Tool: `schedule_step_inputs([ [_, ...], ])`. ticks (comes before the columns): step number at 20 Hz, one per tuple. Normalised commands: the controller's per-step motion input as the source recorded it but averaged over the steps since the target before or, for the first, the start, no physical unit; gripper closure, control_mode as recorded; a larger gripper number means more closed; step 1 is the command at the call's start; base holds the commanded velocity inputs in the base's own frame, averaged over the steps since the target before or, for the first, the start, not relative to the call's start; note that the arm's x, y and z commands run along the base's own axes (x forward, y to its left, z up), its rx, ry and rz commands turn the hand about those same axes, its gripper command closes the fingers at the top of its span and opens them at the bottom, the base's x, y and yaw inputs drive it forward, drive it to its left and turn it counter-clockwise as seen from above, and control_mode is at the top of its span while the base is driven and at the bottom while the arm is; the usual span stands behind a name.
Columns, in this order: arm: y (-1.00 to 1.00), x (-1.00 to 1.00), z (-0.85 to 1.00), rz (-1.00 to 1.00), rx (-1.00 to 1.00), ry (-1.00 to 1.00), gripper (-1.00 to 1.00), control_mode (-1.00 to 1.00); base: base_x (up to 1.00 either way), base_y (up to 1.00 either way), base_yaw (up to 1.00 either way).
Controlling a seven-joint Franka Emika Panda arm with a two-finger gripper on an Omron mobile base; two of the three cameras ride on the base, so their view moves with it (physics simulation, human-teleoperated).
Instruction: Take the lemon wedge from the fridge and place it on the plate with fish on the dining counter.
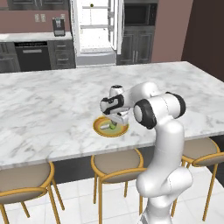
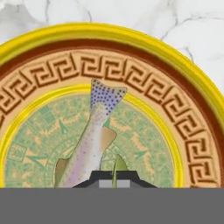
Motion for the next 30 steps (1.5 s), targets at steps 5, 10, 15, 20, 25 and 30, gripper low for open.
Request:
schedule_step_inputs([
  [5,0.00,0.00,0.00,0.00,0.00,0.00,-1.00,-1.00,0.00,0.00,0.00],
  [10,-0.19,-0.78,0.31,0.00,0.03,-0.06,-1.00,-1.00,0.00,0.00,0.00],
  [15,-0.61,-1.00,0.45,0.00,0.07,-0.28,-1.00,-1.00,0.00,0.00,0.00],
  [20,-0.74,-1.00,0.36,0.00,0.08,-0.36,-1.00,-1.00,0.00,0.00,0.00],
  [25,-0.49,-1.00,0.86,0.00,0.01,-0.45,-1.00,-1.00,0.00,0.00,0.00],
  [30,-0.09,-1.00,1.00,0.00,0.00,-0.46,-1.00,-1.00,0.00,0.00,0.00],
])
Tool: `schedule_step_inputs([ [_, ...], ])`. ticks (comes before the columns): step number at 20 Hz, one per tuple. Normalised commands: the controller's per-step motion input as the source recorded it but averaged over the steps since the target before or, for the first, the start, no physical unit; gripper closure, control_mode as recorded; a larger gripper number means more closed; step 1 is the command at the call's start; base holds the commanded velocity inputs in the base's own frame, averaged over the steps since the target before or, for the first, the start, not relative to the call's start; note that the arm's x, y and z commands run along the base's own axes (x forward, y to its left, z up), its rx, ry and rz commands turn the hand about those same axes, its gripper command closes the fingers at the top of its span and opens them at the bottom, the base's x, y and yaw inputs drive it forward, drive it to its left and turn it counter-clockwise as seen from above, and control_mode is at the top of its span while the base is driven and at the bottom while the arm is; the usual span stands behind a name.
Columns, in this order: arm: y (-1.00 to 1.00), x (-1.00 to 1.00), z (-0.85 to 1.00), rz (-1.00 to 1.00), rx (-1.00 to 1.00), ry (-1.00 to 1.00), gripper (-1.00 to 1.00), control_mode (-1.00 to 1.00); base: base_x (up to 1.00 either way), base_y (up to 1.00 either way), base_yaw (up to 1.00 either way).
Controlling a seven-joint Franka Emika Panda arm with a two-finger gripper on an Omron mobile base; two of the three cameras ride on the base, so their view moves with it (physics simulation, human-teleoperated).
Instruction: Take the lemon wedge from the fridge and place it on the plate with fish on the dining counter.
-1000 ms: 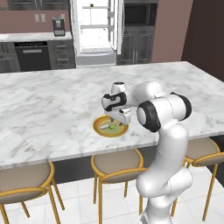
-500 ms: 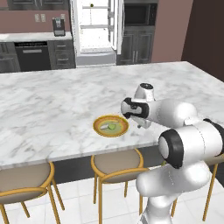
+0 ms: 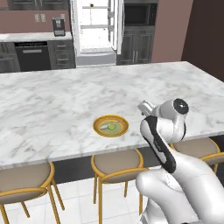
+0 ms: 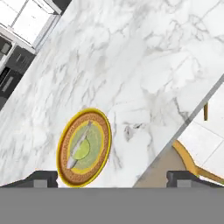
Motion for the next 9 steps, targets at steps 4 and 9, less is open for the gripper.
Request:
schedule_step_inputs([
  [4,-0.01,-1.00,1.00,0.00,0.00,-0.36,-1.00,-1.00,0.00,0.00,0.00],
  [9,0.02,-1.00,1.00,0.00,0.00,-0.21,-1.00,-1.00,0.00,0.00,0.00],
])
